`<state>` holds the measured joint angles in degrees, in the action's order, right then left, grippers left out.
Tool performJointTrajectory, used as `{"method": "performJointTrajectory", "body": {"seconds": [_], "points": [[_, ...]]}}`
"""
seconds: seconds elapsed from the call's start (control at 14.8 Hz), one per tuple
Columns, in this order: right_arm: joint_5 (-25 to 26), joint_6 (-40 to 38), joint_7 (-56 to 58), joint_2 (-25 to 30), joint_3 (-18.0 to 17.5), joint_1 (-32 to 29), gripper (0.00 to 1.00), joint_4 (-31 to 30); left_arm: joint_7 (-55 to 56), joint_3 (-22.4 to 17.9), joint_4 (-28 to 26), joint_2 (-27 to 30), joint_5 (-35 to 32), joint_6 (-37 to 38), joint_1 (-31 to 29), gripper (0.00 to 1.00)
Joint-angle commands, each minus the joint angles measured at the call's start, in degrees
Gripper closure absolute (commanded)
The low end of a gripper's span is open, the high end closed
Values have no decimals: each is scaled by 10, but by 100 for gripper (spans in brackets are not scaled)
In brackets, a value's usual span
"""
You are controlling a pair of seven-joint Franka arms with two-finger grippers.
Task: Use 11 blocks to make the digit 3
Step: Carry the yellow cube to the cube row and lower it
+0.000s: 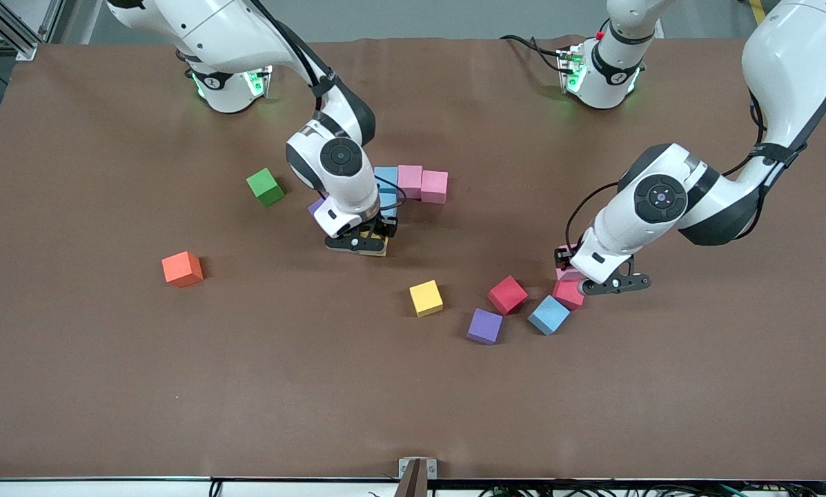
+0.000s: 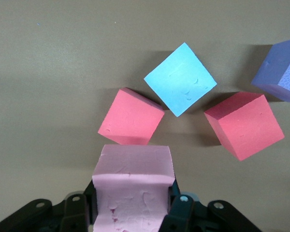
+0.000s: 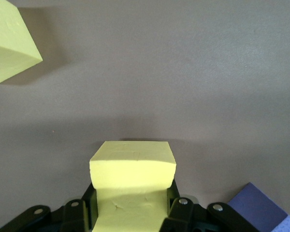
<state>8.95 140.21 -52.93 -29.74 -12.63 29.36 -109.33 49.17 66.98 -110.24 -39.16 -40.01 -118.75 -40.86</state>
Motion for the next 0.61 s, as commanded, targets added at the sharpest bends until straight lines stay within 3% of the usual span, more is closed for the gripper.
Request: {"method": "performJointTrajectory", "body": {"seconds": [0.0,0.54], "points": [[10,0,-23,11,5,13,98,-14,3,0,5,12,12,12,2,52],[19,0,-21,0,5,18,98,-11,27,3,3,14,12,12,4,52]]}}
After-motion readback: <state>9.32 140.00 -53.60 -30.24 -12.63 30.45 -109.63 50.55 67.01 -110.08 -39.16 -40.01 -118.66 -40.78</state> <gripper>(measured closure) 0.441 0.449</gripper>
